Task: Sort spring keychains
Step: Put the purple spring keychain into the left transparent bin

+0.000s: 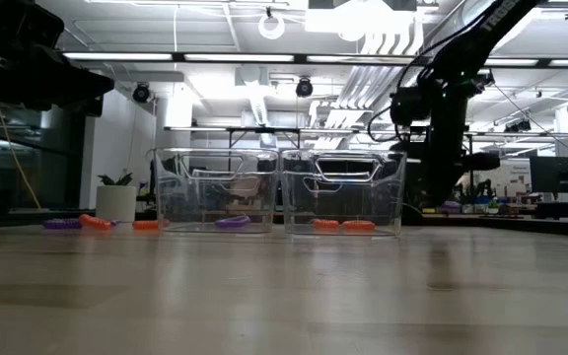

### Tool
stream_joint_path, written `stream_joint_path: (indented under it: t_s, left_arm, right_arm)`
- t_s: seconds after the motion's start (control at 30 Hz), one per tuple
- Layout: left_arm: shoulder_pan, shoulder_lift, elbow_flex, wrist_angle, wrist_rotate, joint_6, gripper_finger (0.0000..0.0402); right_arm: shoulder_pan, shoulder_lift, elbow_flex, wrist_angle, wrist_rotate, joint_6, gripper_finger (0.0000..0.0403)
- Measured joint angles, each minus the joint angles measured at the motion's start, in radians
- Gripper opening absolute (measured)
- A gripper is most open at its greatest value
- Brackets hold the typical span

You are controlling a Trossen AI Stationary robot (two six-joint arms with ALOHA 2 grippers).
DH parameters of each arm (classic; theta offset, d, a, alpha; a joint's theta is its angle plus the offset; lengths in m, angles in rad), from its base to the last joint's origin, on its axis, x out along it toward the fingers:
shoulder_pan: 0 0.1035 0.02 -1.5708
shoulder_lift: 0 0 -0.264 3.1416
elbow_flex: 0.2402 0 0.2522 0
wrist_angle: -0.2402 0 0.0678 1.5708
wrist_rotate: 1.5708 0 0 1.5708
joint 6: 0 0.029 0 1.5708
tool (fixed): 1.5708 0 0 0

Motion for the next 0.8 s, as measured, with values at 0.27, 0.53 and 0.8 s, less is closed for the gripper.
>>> stream_joint_path:
  t_s: [0.27, 0.53, 0.8]
  left_arm:
    - [0.000, 0.000, 0.000, 0.000, 0.000, 0.000, 0.0001]
    - [0.000, 0.000, 0.000, 0.000, 0.000, 0.000, 0.0001]
    - [0.000, 0.000, 0.000, 0.000, 0.000, 0.000, 0.0001]
  right_arm:
    - [0.051, -0.144, 0.001, 0.144, 0.003, -0.007, 0.0000]
    - [0.108, -0.199, 0.002, 0.479, -0.114, 0.015, 0.0000]
    - [0.157, -0.177, 0.004, 0.755, -0.300, 0.046, 0.0000]
